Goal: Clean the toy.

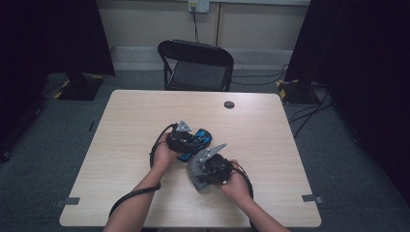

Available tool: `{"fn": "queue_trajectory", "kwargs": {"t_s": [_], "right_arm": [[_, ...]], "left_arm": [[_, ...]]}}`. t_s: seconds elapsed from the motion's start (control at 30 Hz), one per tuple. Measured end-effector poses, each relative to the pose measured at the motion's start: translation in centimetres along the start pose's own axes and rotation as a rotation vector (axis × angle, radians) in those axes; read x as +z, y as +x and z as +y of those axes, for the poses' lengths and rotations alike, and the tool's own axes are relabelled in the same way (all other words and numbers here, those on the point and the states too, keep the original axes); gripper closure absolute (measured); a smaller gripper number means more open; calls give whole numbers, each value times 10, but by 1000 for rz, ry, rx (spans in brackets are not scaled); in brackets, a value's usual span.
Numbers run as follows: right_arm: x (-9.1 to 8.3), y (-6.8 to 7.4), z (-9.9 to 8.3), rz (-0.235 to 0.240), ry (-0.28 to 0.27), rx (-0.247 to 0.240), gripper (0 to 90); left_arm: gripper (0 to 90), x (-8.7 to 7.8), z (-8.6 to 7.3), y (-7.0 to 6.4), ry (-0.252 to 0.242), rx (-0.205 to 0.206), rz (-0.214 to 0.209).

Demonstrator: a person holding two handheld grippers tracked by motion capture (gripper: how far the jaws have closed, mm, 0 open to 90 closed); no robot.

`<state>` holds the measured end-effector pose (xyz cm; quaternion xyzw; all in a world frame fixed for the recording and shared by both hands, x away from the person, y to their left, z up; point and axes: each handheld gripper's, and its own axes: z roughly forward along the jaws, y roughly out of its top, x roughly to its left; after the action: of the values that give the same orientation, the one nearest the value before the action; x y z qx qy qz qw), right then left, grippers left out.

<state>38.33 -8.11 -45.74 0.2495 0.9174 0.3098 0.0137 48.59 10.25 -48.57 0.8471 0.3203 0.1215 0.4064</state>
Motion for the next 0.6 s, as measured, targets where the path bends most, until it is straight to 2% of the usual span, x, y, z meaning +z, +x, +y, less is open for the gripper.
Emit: {"fn": "queue_trajectory", "kwargs": {"t_s": [0.07, 0.13, 0.43, 0.47, 0.5, 0.53, 0.6], "right_arm": [[0, 2, -1, 12, -4, -3, 757], [-1, 2, -2, 46, -15, -3, 757], [-7, 6, -7, 94, -45, -30, 756], [-7, 6, -7, 94, -45, -30, 756], [-12, 5, -10, 64, -42, -29, 756], [-12, 5, -10, 64, -42, -29, 756], [-18, -1, -14, 33, -47, -11, 756]], "left_arm": [[415, 1, 0, 0, -2, -1, 1], [415, 1, 0, 0, -4, -7, -4], [415, 1, 0, -1, -4, -10, -1], [415, 1, 0, -1, -4, -10, -1], [415, 1, 0, 0, -9, -5, 0], [415, 1, 0, 0, -9, -5, 0], [416, 1, 0, 0, -9, -8, -2]]}}
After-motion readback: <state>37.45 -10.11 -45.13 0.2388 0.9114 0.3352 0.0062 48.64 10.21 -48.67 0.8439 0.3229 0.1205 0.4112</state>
